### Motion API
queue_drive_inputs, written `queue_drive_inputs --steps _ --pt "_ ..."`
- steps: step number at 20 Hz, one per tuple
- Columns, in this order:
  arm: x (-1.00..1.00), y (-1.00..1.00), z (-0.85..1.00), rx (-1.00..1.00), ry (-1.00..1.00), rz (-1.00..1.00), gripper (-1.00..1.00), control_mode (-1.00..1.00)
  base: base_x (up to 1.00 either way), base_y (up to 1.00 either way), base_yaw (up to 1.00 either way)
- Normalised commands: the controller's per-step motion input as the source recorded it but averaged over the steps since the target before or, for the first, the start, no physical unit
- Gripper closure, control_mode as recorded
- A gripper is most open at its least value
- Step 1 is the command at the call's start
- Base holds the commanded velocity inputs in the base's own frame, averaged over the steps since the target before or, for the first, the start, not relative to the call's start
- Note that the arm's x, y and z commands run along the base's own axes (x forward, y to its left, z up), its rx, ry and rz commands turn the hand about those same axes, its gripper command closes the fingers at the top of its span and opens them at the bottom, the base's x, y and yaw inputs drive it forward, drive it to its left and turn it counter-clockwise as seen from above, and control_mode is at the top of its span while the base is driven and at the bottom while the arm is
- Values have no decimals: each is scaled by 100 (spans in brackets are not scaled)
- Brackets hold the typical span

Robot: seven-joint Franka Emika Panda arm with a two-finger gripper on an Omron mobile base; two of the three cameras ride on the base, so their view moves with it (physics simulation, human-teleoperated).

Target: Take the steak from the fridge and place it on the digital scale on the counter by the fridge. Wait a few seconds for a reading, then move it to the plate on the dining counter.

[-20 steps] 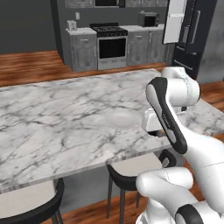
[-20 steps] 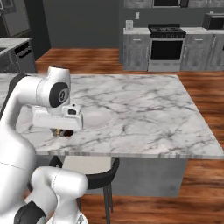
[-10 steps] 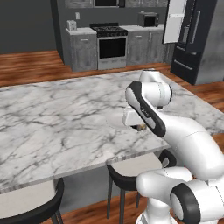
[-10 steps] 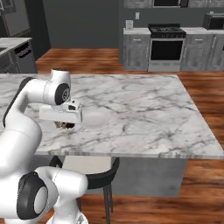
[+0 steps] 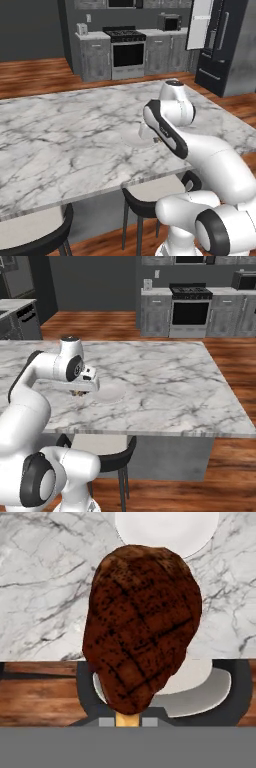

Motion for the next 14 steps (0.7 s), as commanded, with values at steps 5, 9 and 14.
queue_drive_inputs --steps 5,9,14 --pt "50 -25 -11 0 -22 9 100 -100 0 0 0" --pt "39 -15 4 -1 -3 17 100 -100 0 0 0" --pt "92 7 0 -12 27 9 100 -100 0 0 0"
